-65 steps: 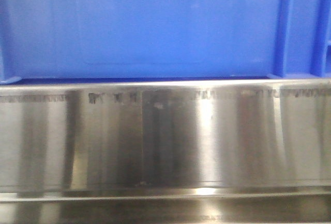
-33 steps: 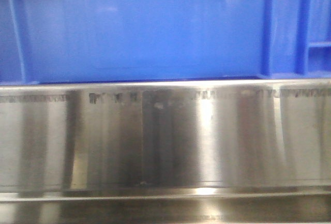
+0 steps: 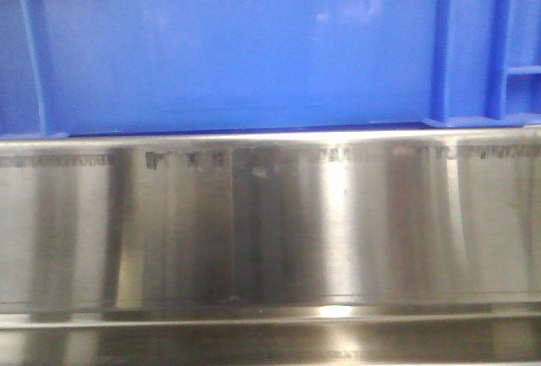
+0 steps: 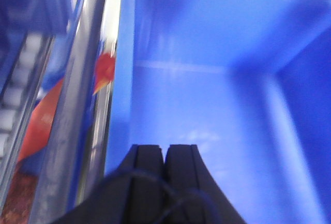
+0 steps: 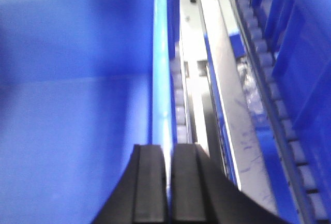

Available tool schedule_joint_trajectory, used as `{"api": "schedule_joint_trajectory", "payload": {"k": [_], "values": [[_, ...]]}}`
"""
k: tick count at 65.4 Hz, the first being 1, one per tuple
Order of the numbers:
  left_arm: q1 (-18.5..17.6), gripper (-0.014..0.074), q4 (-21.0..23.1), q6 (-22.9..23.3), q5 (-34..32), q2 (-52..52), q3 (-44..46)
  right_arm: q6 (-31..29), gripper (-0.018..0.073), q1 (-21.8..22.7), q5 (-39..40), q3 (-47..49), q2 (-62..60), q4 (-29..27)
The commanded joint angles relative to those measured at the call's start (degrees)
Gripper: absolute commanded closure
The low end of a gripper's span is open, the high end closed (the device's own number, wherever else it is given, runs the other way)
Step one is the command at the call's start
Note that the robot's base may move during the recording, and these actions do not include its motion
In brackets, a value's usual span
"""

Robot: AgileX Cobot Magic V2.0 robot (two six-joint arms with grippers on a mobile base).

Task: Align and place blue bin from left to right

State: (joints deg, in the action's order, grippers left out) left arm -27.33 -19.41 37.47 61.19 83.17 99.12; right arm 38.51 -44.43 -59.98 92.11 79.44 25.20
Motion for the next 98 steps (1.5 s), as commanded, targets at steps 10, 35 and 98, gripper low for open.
{"api": "schedule_joint_trajectory", "payload": {"k": [10, 35, 98], "values": [[-0.4, 0.0707, -0.27, -1.62, -3.43, -6.2, -3.81, -3.11, 0.0637, -3.01, 2.08, -2.13, -3.95, 1.78], [-0.4, 0.0707, -0.2, -3.48, -37.97, -24.15, -32.79, -6.4, 0.0637, -4.39, 27.58, -20.16, -17.87, 2.01], [-0.4, 0.0707, -1.6, -3.48, -63.55, -48.83, -58.3, -11.07, 0.0637, -4.39, 48.09, -43.57, -46.9, 4.72]]}}
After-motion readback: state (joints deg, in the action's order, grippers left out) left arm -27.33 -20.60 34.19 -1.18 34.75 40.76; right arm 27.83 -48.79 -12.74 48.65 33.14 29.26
